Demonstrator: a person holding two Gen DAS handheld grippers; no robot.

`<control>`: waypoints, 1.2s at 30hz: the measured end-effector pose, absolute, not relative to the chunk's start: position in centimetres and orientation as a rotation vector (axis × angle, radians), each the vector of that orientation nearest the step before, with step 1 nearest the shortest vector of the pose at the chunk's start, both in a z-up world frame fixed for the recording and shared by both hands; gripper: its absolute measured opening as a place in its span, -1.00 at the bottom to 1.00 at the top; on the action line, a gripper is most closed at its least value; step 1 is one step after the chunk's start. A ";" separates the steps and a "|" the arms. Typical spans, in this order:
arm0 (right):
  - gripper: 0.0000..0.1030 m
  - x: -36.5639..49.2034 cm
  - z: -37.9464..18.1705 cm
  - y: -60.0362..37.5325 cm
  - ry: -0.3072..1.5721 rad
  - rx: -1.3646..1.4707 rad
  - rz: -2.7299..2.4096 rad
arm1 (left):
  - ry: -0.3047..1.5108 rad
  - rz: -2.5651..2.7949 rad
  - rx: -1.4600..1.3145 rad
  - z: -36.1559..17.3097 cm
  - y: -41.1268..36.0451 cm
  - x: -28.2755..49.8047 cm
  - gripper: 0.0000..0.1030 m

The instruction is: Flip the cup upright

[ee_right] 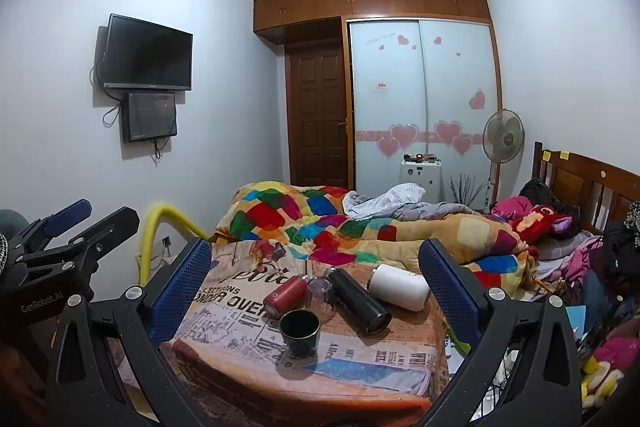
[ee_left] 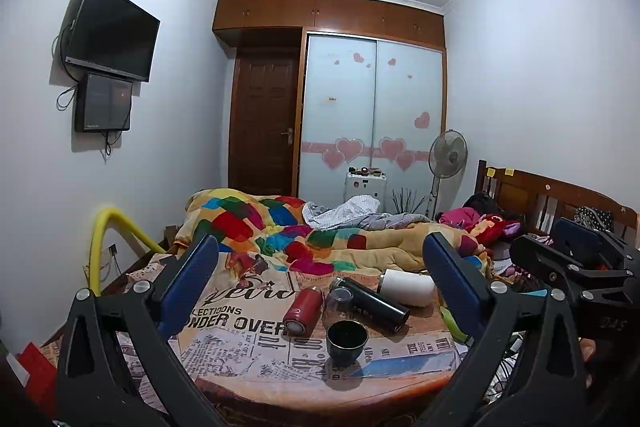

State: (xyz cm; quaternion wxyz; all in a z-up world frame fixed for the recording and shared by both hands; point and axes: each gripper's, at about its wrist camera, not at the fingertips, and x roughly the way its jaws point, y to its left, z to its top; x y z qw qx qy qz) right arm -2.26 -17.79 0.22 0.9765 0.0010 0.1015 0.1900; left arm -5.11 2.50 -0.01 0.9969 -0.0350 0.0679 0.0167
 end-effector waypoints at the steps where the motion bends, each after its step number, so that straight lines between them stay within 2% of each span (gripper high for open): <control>1: 1.00 -2.3 0.2 -17.7 0.206 0.002 0.383 | 0.136 0.034 -0.070 0.0 2.5 -5.1 0.99; 36: 1.00 -2.2 0.0 -17.8 0.216 0.001 0.378 | 0.154 -0.011 -0.080 -0.7 2.6 -4.8 0.99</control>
